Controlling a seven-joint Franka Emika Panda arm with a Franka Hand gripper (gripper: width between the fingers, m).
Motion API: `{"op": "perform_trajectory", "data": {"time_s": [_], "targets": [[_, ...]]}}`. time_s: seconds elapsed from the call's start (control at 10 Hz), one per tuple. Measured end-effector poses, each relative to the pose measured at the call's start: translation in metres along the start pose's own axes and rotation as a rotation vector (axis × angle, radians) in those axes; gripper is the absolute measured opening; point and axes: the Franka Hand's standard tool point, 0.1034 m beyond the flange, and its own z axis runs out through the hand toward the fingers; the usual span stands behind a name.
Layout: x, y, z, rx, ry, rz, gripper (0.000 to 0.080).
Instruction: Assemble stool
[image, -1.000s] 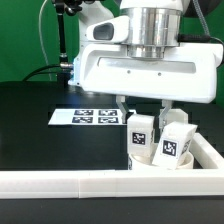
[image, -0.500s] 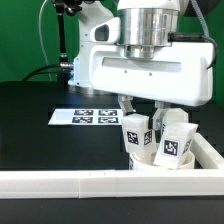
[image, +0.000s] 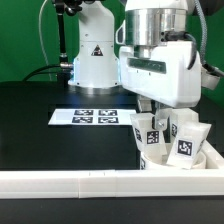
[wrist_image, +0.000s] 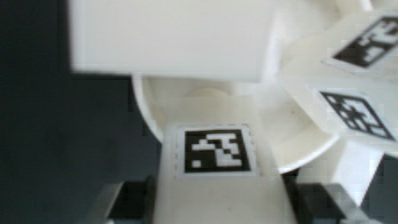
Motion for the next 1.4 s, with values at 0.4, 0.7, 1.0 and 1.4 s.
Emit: {"op": "perform_trajectory", "data": {"time_s": [0.4,0.7,1.0,1.4], "targets": [[-0.0059,0.0012,0.0002,0.011,-0.022,0.397,0.0343],[-0.0058,0.0014,0.0004,0.009,-0.036,0.549,0.0343],[-0.0079,0.0040,0.0018,0.010,-0.072,0.721,0.0343],[-0.0117,0.0091,0.0031,0.037,-0.141,0.913,0.0343]]}}
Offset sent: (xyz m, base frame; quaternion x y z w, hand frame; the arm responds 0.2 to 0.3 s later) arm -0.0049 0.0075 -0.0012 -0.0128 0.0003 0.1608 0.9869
